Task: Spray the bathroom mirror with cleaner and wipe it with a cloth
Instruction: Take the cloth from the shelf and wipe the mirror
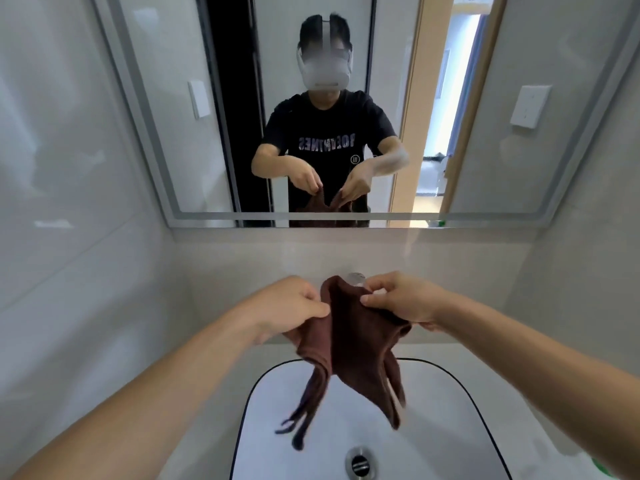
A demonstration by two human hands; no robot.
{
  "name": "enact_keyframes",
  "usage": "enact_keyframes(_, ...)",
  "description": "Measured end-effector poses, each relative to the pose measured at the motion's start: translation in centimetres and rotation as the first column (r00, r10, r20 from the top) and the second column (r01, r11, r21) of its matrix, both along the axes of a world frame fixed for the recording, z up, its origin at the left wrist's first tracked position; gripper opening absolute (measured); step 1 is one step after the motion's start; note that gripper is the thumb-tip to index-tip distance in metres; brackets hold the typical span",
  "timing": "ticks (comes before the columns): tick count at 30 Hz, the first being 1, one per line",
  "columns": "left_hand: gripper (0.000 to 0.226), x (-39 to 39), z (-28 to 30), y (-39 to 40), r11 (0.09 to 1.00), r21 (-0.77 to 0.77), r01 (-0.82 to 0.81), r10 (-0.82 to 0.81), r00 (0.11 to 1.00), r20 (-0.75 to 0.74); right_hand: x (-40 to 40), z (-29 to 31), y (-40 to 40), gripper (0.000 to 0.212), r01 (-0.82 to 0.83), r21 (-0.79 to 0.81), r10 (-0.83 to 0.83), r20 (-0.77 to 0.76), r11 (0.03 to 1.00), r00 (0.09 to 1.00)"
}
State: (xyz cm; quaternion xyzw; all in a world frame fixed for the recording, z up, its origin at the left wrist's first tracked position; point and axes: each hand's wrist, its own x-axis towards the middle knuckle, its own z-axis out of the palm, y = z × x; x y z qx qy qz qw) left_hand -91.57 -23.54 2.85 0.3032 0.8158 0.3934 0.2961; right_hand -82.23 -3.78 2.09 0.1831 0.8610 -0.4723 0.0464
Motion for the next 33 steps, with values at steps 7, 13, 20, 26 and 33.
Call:
enact_keyframes(7,0.017,2.0,-0.4,0.6,0.965,0.219,-0.144,0.063,0.939,0.337,-0.8,-0.1,-3.7,0.036,-0.134,-0.107,0.133,-0.022,0.985,0.991)
enact_keyframes(13,0.037,0.5,-1.2,-1.1,0.981,0.182,-0.061,0.012,0.967,0.255,-1.5,0.7,-4.4,0.045,-0.249,0.128,0.251,0.0,0.96,0.968)
enact_keyframes(20,0.051,-0.7,-1.7,-1.8,0.995,0.071,0.067,-0.04,0.943,-0.329,-2.7,0.0,-5.5,0.031,-0.232,0.528,0.272,0.002,0.817,0.962)
enact_keyframes(26,0.051,-3.8,-2.1,-3.5,0.942,-0.265,0.206,-0.329,0.719,-0.613,-1.7,1.8,-4.1,0.026,-0.314,0.34,0.344,-0.029,0.886,0.939)
enact_keyframes(33,0.03,-6.3,-2.0,-4.6,0.987,-0.063,0.146,-0.155,0.801,-0.578,-1.4,0.5,-2.4,0.023,-0.263,0.704,0.299,0.075,0.66,0.951)
